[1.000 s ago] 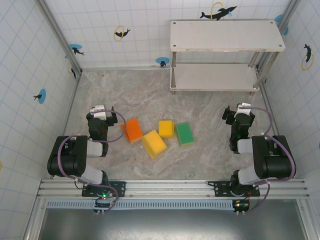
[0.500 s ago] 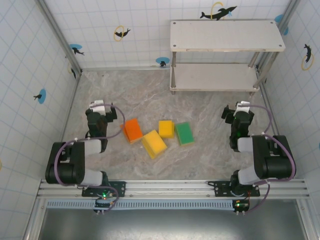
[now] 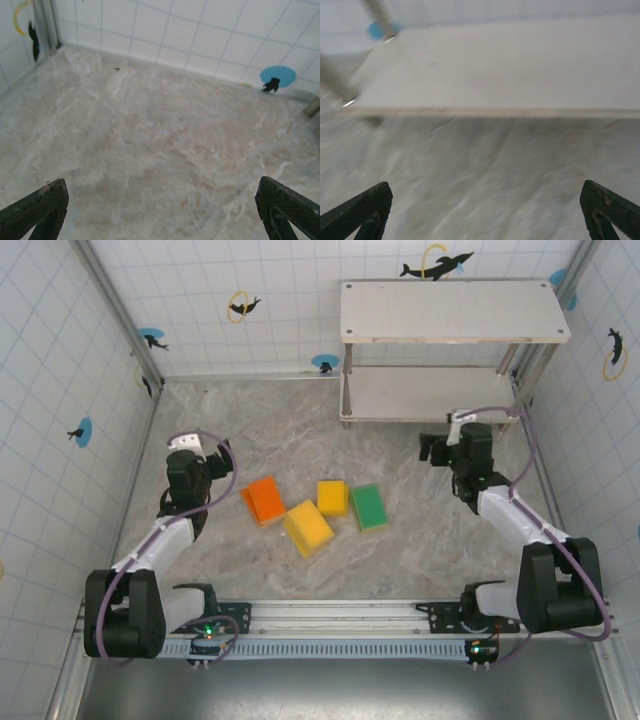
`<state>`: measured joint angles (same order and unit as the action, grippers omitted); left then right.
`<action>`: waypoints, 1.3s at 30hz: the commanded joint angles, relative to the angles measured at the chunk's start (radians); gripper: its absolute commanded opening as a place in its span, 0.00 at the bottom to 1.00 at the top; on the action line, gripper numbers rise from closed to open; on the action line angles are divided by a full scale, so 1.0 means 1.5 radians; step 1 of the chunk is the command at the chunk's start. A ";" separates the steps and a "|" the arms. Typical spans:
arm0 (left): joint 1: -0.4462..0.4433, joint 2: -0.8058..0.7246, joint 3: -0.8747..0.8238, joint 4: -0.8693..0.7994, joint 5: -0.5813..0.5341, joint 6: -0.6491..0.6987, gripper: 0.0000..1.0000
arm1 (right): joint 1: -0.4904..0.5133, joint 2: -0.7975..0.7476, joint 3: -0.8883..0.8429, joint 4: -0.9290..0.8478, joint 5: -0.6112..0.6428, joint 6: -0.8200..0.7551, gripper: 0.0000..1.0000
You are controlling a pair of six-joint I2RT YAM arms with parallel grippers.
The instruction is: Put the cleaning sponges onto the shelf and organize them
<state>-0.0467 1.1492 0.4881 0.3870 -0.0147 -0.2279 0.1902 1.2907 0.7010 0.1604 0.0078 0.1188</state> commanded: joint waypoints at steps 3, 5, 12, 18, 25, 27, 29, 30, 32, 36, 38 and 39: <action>-0.008 -0.037 0.029 -0.125 0.052 -0.070 0.98 | 0.100 0.018 0.044 -0.172 -0.092 0.024 0.99; -0.008 -0.046 0.031 -0.152 0.052 -0.085 0.98 | 0.140 0.015 0.041 -0.179 -0.089 0.038 0.99; -0.008 -0.040 0.064 -0.241 0.058 -0.101 0.98 | 0.236 -0.021 0.012 -0.195 -0.055 0.094 0.99; -0.008 -0.014 0.083 -0.245 0.100 -0.119 0.98 | 0.297 -0.031 -0.002 -0.189 -0.002 0.129 0.99; -0.008 -0.028 0.084 -0.268 0.096 -0.122 0.98 | 0.330 0.013 0.039 -0.190 0.002 0.161 0.99; -0.008 -0.039 0.082 -0.275 0.096 -0.119 0.98 | 0.345 0.029 0.064 -0.191 0.004 0.181 0.99; -0.008 -0.048 0.080 -0.282 0.097 -0.120 0.98 | 0.362 0.051 0.092 -0.200 0.023 0.208 0.99; -0.008 -0.053 0.080 -0.286 0.101 -0.118 0.98 | 0.371 0.064 0.108 -0.208 0.036 0.226 0.99; -0.008 -0.057 0.082 -0.293 0.108 -0.117 0.97 | 0.387 0.089 0.138 -0.214 0.057 0.256 0.99; -0.008 -0.056 0.092 -0.303 0.118 -0.108 0.98 | 0.424 0.146 0.201 -0.259 0.096 0.288 0.99; -0.008 -0.054 0.097 -0.309 0.123 -0.104 0.98 | 0.440 0.183 0.244 -0.294 0.109 0.294 0.99; -0.008 -0.052 0.100 -0.314 0.125 -0.101 0.98 | 0.450 0.206 0.272 -0.319 0.122 0.299 0.99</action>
<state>-0.0525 1.0752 0.5972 -0.0502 0.1486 -0.3962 0.8368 1.5360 1.0229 -0.2169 0.1207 0.5156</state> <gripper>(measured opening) 0.976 0.993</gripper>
